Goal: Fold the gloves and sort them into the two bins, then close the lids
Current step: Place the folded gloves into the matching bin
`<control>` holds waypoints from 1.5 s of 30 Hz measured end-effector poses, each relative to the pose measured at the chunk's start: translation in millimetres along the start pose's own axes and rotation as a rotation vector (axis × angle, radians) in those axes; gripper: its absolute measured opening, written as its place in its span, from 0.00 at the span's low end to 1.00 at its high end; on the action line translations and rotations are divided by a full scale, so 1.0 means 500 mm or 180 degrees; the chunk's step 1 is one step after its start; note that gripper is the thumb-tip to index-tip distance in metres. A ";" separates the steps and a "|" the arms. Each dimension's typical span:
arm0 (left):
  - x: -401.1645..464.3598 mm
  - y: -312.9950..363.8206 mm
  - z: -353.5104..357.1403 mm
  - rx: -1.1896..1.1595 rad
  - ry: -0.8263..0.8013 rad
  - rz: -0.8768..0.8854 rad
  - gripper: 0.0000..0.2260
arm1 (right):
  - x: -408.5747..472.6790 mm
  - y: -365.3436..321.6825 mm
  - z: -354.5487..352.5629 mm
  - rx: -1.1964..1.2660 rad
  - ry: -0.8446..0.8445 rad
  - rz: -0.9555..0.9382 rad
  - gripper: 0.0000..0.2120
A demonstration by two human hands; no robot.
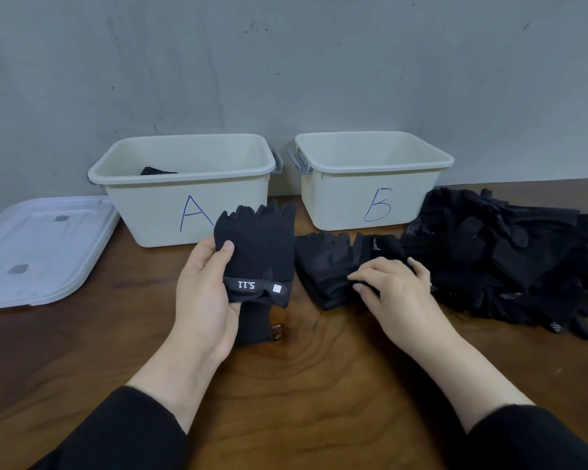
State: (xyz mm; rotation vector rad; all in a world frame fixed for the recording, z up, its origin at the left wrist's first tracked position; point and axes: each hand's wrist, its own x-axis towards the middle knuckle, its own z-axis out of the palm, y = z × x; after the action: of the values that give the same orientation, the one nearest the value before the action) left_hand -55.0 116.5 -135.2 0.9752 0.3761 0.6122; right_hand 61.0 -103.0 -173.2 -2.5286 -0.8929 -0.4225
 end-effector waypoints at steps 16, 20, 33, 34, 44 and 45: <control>0.025 0.156 -0.165 -0.0193 0.0574 0.0601 0.13 | 0.156 -0.234 -0.145 0.0836 0.0181 0.0158 0.07; 0.019 0.173 -0.208 -0.0088 0.0671 0.0609 0.13 | 0.206 -0.262 -0.147 0.0873 0.0490 0.0254 0.08; 0.012 0.131 -0.202 0.0028 0.0433 0.0209 0.12 | 0.234 -0.260 -0.165 0.0793 0.0752 0.0178 0.09; 0.011 0.130 -0.203 0.0027 0.0442 0.0207 0.13 | 0.234 -0.261 -0.165 0.0777 0.0724 0.0165 0.09; 0.004 0.123 -0.198 0.0140 0.0459 0.0264 0.13 | 0.245 -0.247 -0.211 0.0662 0.0951 0.0125 0.11; 0.003 0.122 -0.195 0.0149 0.0452 0.0268 0.13 | 0.244 -0.243 -0.216 0.0632 0.1021 0.0136 0.11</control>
State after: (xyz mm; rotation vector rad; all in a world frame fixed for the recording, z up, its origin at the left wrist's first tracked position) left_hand -127.0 206.4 -133.4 0.9989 0.4789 0.7543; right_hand 57.8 -6.1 5.3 -2.2137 -0.7183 -0.6682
